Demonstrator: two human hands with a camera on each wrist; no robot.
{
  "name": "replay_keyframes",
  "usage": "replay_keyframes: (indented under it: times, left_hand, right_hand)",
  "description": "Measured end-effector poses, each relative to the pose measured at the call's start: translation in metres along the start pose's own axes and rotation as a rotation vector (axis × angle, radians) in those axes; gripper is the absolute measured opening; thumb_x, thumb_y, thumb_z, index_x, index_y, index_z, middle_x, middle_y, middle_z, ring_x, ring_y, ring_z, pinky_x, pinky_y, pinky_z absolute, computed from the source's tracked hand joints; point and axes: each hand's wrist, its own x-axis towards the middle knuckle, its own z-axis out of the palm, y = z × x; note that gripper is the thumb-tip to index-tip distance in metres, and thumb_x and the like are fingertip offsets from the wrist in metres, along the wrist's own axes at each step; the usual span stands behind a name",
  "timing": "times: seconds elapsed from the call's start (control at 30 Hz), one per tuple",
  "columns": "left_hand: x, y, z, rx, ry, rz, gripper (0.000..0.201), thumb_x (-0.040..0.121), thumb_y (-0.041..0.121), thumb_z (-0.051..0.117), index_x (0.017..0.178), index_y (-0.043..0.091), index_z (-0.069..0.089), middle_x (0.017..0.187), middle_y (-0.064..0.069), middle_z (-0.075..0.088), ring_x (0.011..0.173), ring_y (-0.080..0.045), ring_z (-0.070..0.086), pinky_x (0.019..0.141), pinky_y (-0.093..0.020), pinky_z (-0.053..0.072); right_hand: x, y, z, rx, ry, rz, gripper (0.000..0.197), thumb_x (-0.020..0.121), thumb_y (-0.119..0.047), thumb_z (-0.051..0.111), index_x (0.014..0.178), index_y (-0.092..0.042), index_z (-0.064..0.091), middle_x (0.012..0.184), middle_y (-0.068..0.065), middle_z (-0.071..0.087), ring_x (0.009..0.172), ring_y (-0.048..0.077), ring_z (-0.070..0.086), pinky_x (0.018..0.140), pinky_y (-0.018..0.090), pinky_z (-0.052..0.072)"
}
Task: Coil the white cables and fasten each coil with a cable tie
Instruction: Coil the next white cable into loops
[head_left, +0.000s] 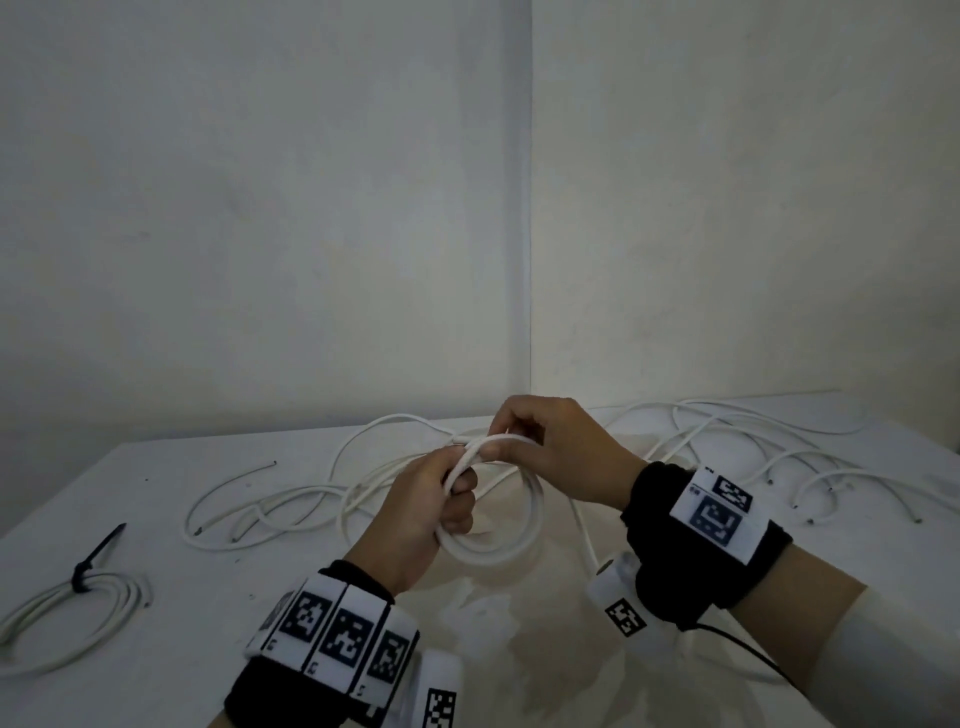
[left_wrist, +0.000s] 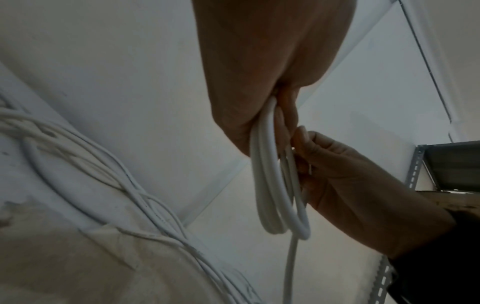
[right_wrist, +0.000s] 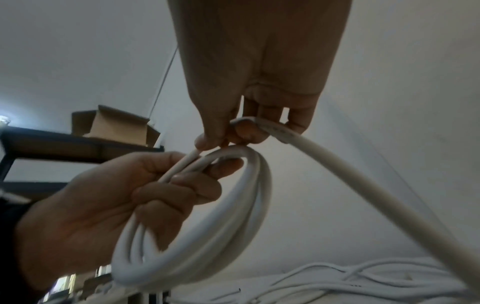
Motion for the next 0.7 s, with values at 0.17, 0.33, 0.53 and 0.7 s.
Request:
replay_keyframes:
  times: [0.17, 0.33, 0.53, 0.7]
  left_hand:
    - [-0.004, 0.005, -0.002, 0.01, -0.033, 0.014, 0.03, 0.097, 0.018, 0.038, 0.067, 0.015, 0.039, 0.055, 0.003, 0.027, 0.038, -0.004, 0.02, 0.038, -0.016, 0.018]
    - [-0.004, 0.007, -0.007, -0.005, -0.021, 0.039, 0.027, 0.096, 0.016, 0.039, 0.07, 0.015, 0.041, 0.055, 0.004, 0.026, 0.038, -0.003, 0.019, 0.037, -0.015, 0.019]
    - [-0.003, 0.011, -0.018, -0.17, 0.081, 0.103, 0.031, 0.097, 0.016, 0.038, 0.077, 0.011, 0.06, 0.049, 0.008, 0.03, 0.035, -0.002, 0.022, 0.036, -0.014, 0.021]
    - [0.0, 0.01, -0.024, -0.182, 0.121, 0.079, 0.031, 0.097, 0.016, 0.04, 0.072, 0.012, 0.059, 0.05, 0.006, 0.029, 0.035, -0.003, 0.021, 0.036, -0.015, 0.021]
  right_hand:
    - [0.006, 0.007, -0.003, 0.064, 0.018, 0.004, 0.019, 0.081, -0.018, 0.069, 0.074, -0.026, 0.053, 0.056, -0.007, 0.045, 0.049, 0.003, 0.038, 0.052, 0.014, 0.032]
    - [0.011, 0.016, -0.01, 0.075, 0.042, 0.03, 0.018, 0.087, -0.017, 0.061, 0.072, -0.025, 0.057, 0.061, 0.003, 0.047, 0.056, 0.012, 0.039, 0.057, 0.024, 0.034]
    - [0.009, 0.04, -0.021, -0.039, 0.108, 0.122, 0.016, 0.094, -0.014, 0.05, 0.09, -0.014, 0.065, 0.063, -0.003, 0.046, 0.06, 0.012, 0.042, 0.063, 0.024, 0.038]
    - [0.009, 0.057, -0.02, -0.179, 0.164, 0.164, 0.02, 0.095, -0.013, 0.047, 0.1, -0.005, 0.065, 0.062, -0.007, 0.043, 0.057, 0.007, 0.037, 0.054, 0.013, 0.033]
